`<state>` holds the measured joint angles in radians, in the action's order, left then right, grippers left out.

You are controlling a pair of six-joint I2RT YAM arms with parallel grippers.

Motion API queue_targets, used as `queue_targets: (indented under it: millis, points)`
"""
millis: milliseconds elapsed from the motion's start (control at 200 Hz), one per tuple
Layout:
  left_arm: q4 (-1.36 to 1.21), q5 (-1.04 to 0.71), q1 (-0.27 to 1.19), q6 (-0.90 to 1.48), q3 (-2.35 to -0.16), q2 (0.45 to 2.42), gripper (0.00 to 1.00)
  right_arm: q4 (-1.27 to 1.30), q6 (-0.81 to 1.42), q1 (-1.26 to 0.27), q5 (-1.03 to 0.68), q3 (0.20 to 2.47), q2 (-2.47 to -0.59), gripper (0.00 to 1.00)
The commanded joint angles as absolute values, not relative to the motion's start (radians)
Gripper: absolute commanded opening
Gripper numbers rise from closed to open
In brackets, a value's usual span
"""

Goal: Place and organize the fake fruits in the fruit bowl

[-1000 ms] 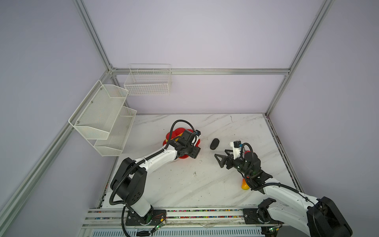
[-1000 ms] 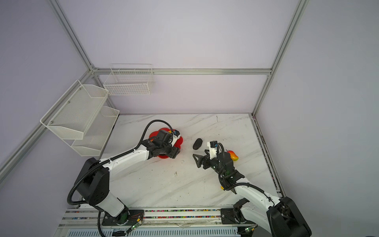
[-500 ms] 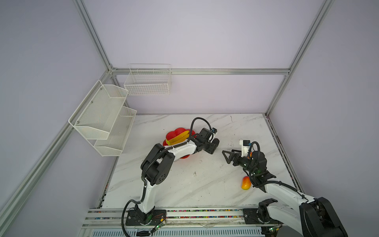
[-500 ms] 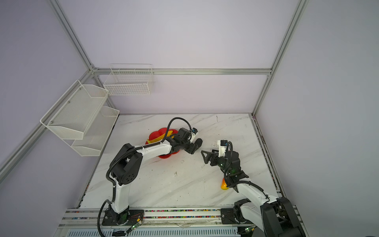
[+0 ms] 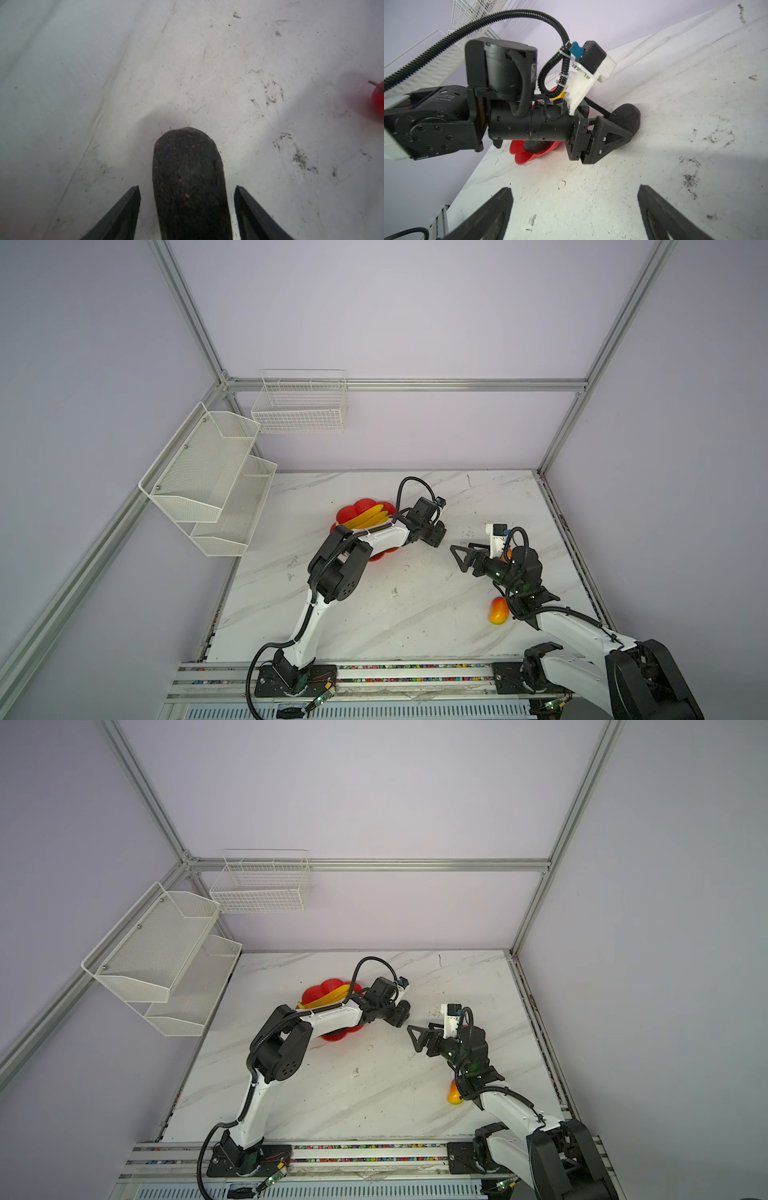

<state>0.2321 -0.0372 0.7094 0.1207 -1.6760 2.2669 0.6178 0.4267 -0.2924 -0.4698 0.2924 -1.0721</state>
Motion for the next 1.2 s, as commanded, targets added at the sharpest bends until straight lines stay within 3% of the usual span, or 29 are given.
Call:
queue_targets:
  millis: [0,95,235,485,705,930,1195]
  points:
    - [0.218,-0.038,0.709,0.127,-1.776,2.264,0.69,0.664,0.439,-0.286,-0.491,0.283,-1.074,0.97]
    - [0.214,-0.030,0.706,0.126,-1.777,2.269,0.63,0.666,0.439,-0.286,-0.495,0.283,-1.077,0.97]
    - [0.190,-0.026,0.705,0.133,-1.743,2.242,0.45,0.669,0.437,-0.286,-0.499,0.283,-1.077,0.97]
    - [0.156,-0.015,0.687,0.107,-1.531,2.005,0.43,0.685,0.435,-0.286,-0.530,0.284,-1.092,0.97]
    - [0.267,0.121,0.655,0.048,-1.341,1.772,0.42,0.748,0.454,-0.286,-0.612,0.275,-1.106,0.97]
    - [0.378,0.162,0.600,0.049,-1.270,1.706,0.42,0.758,0.456,-0.286,-0.619,0.264,-1.095,0.97]
    - [0.463,0.212,0.600,0.055,-1.323,1.788,0.44,0.766,0.460,-0.286,-0.624,0.252,-1.084,0.97]
